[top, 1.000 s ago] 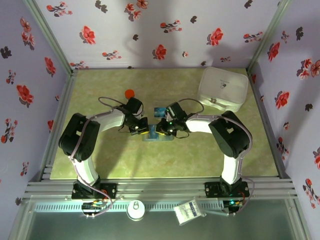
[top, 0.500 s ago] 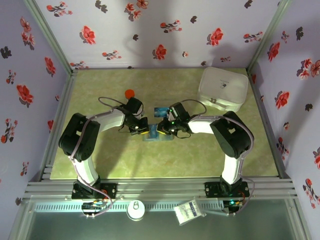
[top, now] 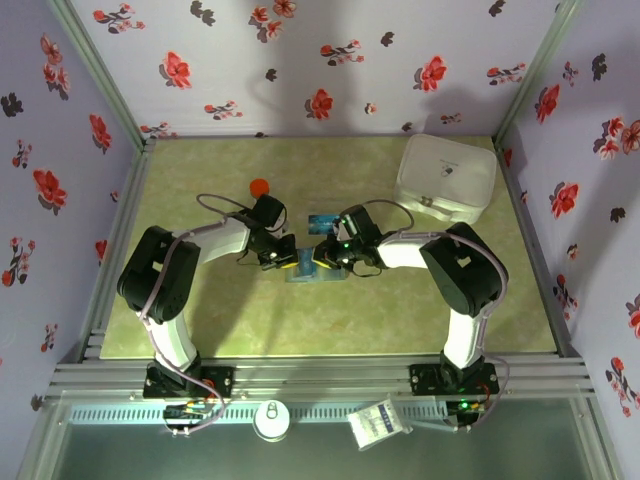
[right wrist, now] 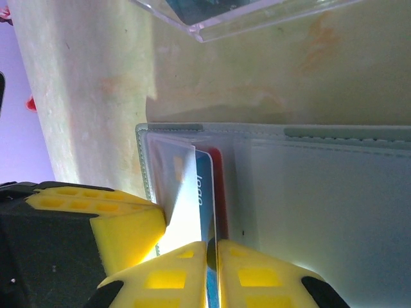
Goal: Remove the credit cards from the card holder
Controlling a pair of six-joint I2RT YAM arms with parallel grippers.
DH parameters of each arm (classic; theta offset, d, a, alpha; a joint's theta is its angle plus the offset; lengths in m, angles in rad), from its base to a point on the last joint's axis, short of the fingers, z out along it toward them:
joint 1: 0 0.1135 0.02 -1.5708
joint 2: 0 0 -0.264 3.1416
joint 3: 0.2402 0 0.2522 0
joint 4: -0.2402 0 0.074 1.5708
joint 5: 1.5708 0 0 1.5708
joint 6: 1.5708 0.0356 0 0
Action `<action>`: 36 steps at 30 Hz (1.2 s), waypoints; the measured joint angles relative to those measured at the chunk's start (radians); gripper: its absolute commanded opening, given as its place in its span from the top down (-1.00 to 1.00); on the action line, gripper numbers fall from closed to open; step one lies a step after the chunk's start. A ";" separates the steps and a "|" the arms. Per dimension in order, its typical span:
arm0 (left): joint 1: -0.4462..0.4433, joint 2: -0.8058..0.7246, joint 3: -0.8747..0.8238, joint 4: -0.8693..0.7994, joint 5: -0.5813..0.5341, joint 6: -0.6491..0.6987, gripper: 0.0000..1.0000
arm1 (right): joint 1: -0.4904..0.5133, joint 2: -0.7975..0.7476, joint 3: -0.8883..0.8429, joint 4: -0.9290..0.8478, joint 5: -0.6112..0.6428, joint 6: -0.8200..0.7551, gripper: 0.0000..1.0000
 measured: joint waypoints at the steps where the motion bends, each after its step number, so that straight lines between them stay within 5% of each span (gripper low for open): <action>1: 0.000 0.000 0.000 0.000 0.000 0.000 1.00 | 0.000 0.000 0.000 0.000 0.000 0.003 0.79; 12: 0.000 0.000 0.000 0.000 0.000 0.000 1.00 | -0.029 -0.024 -0.035 0.004 0.002 -0.001 0.90; 31: 0.000 0.000 0.000 0.004 0.003 0.000 1.00 | -0.037 -0.144 0.037 -0.319 0.130 -0.163 0.93; 36: 0.000 -0.008 0.000 0.002 0.002 0.000 0.82 | -0.017 -0.143 0.085 -0.391 0.167 -0.195 0.93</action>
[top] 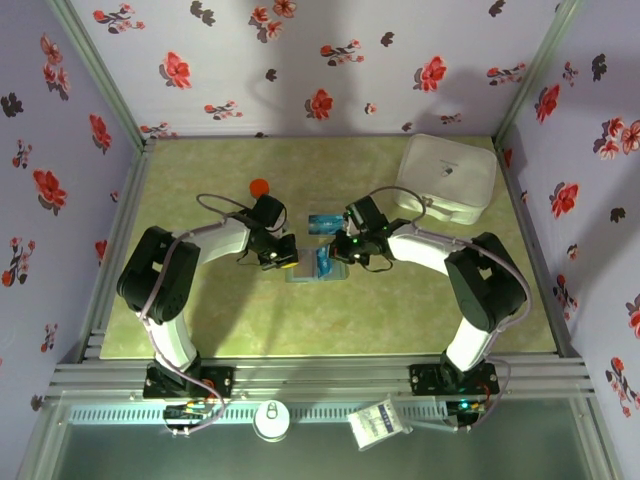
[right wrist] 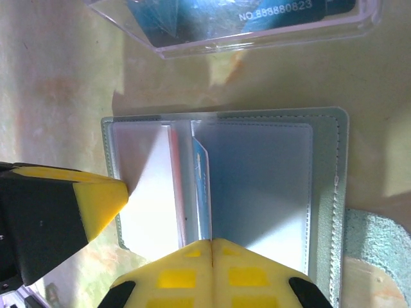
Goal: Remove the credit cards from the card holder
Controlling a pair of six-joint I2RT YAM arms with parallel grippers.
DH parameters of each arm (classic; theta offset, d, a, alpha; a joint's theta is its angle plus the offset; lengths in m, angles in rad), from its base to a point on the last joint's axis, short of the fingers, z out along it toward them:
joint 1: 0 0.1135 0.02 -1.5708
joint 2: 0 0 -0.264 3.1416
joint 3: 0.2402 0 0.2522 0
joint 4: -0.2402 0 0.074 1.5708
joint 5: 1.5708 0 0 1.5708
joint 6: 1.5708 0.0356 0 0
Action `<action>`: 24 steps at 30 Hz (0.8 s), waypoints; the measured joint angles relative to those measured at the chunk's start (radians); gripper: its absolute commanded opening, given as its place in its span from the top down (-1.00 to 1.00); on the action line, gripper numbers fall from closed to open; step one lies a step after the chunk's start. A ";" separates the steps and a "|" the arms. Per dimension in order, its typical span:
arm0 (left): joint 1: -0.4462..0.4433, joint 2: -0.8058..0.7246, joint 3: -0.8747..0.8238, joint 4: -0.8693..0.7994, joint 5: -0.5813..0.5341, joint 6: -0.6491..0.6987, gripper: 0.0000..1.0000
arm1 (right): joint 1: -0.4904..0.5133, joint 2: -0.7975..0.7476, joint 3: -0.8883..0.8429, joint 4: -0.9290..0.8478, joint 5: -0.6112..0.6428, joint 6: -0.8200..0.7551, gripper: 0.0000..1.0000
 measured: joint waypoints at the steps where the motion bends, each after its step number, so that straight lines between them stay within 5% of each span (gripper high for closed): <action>1: 0.000 -0.004 0.000 0.000 -0.001 0.000 0.79 | 0.005 0.000 0.008 -0.008 0.006 -0.003 0.92; 10: 0.007 -0.066 -0.005 -0.015 -0.049 0.000 0.71 | 0.033 0.023 0.062 -0.064 0.041 -0.021 0.90; 24: 0.031 -0.040 -0.050 -0.036 -0.079 0.019 0.91 | 0.065 0.058 0.100 -0.098 0.066 -0.021 0.70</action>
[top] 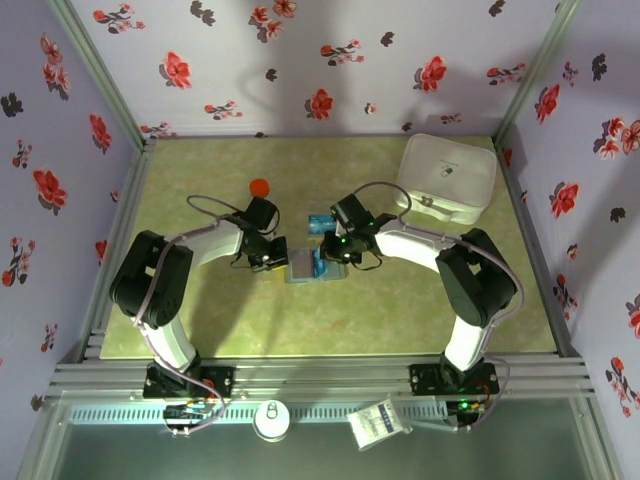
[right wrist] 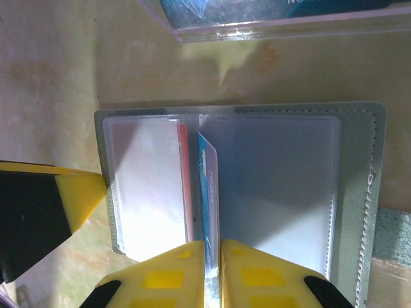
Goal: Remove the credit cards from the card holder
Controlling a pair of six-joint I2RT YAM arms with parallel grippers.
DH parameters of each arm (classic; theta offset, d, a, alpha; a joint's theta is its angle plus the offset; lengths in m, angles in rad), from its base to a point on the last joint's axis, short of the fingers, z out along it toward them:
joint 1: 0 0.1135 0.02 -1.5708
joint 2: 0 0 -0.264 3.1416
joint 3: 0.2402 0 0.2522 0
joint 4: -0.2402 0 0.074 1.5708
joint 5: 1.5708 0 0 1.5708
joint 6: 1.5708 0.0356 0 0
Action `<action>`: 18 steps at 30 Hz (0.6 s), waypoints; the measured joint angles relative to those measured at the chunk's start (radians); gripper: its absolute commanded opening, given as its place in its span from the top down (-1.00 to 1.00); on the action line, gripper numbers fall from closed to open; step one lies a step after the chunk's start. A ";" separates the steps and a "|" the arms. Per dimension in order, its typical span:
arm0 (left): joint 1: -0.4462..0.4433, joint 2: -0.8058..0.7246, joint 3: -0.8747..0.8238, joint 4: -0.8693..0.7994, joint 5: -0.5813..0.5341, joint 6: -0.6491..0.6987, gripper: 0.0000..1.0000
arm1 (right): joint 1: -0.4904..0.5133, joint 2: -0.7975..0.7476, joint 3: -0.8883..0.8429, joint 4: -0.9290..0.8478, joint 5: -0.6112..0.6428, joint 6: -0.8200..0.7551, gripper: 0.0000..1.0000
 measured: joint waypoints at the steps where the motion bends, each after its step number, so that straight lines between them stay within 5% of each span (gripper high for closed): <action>1: 0.000 0.001 -0.002 0.000 0.001 0.000 0.91 | 0.000 0.000 0.000 -0.001 0.000 0.000 0.71; 18: 0.000 0.016 -0.004 0.022 0.028 0.000 0.93 | 0.001 -0.024 0.010 -0.049 0.043 -0.017 0.87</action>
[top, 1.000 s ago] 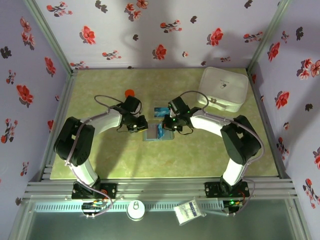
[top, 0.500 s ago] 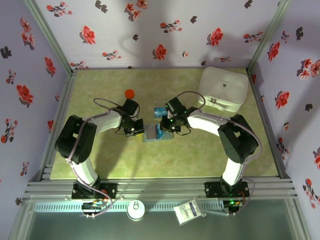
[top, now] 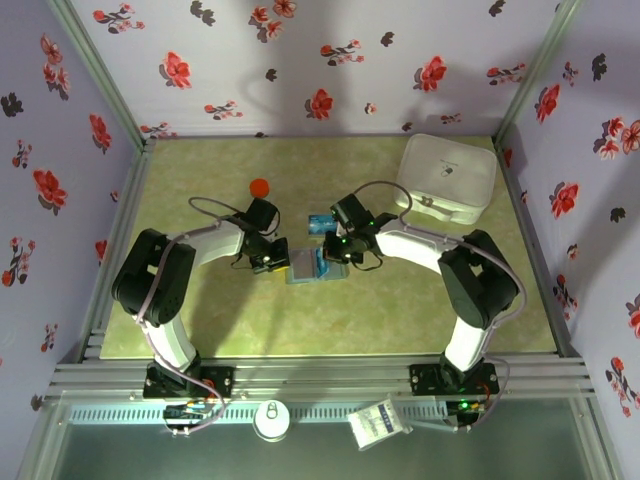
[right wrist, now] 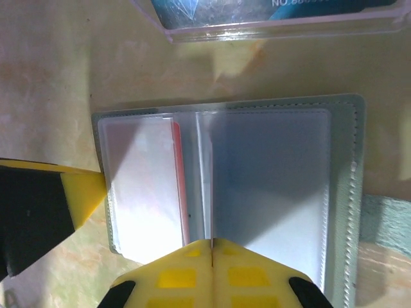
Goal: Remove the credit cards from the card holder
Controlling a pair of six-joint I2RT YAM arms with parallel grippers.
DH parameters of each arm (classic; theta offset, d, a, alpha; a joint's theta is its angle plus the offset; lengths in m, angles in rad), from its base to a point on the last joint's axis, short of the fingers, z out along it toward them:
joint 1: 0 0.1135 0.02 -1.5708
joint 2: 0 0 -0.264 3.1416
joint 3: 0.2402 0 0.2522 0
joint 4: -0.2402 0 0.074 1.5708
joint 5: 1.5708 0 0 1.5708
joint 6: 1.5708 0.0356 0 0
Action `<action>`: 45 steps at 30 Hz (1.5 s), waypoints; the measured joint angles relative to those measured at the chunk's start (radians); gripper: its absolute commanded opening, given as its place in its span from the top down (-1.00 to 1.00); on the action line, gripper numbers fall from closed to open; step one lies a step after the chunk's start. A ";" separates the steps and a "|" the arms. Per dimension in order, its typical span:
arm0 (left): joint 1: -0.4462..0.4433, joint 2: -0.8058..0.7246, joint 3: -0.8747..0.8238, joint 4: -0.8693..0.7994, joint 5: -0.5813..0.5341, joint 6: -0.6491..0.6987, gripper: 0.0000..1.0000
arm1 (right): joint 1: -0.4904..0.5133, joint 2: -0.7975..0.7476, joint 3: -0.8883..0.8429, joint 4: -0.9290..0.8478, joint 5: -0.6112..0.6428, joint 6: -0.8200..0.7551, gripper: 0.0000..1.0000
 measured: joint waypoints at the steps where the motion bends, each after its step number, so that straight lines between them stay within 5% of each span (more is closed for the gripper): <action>1: 0.000 0.000 0.000 0.000 0.000 0.000 0.93 | 0.000 -0.007 0.004 -0.013 0.007 -0.009 0.87; 10: 0.000 0.000 0.003 0.000 -0.001 0.004 0.92 | -0.016 -0.039 0.104 -0.167 0.062 -0.229 0.85; 20: 0.025 -0.051 -0.009 0.000 -0.005 0.004 0.90 | -0.050 -0.022 0.323 -0.394 0.088 -0.848 0.93; 30: 0.028 -0.126 -0.040 -0.004 -0.005 0.003 0.89 | -0.068 0.166 0.625 -0.613 0.092 -1.375 1.00; 45: 0.030 -0.180 -0.056 -0.025 -0.024 0.003 0.88 | -0.114 0.473 1.012 -0.793 0.056 -1.625 1.00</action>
